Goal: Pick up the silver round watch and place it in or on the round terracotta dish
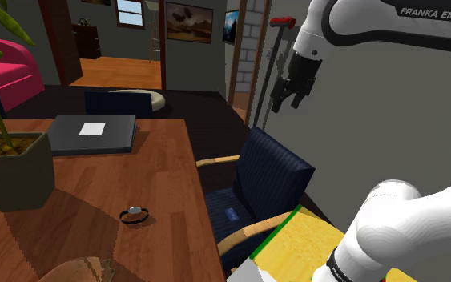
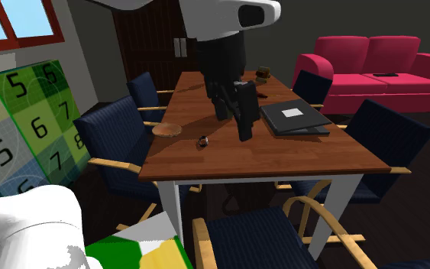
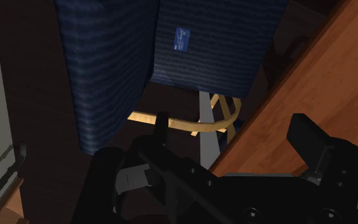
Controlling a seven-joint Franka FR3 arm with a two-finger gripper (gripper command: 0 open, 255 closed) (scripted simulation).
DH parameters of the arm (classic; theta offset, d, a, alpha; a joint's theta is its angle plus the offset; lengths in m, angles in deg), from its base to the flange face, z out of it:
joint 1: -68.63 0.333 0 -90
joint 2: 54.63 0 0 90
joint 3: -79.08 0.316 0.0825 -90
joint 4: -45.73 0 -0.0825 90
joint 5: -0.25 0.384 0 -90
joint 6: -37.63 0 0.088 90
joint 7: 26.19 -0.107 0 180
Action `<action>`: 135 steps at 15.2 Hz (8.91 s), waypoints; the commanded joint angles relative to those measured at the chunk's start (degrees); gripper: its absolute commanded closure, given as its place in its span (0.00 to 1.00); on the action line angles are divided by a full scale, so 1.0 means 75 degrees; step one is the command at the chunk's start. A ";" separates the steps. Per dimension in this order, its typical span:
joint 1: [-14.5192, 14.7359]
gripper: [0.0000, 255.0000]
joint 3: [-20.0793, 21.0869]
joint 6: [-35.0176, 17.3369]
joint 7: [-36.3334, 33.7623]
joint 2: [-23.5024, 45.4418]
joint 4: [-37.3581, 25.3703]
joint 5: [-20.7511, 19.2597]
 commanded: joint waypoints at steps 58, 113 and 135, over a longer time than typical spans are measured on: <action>0.1609 1.00 0.4761 -0.1793 -0.8604 0.9433 -0.4123 -0.3075; 0.4247 1.00 0.5274 0.0628 -1.0486 1.0913 -0.7338 -0.3229; 0.4608 0.00 0.5248 0.1267 -1.0425 1.1141 -0.8235 -0.3264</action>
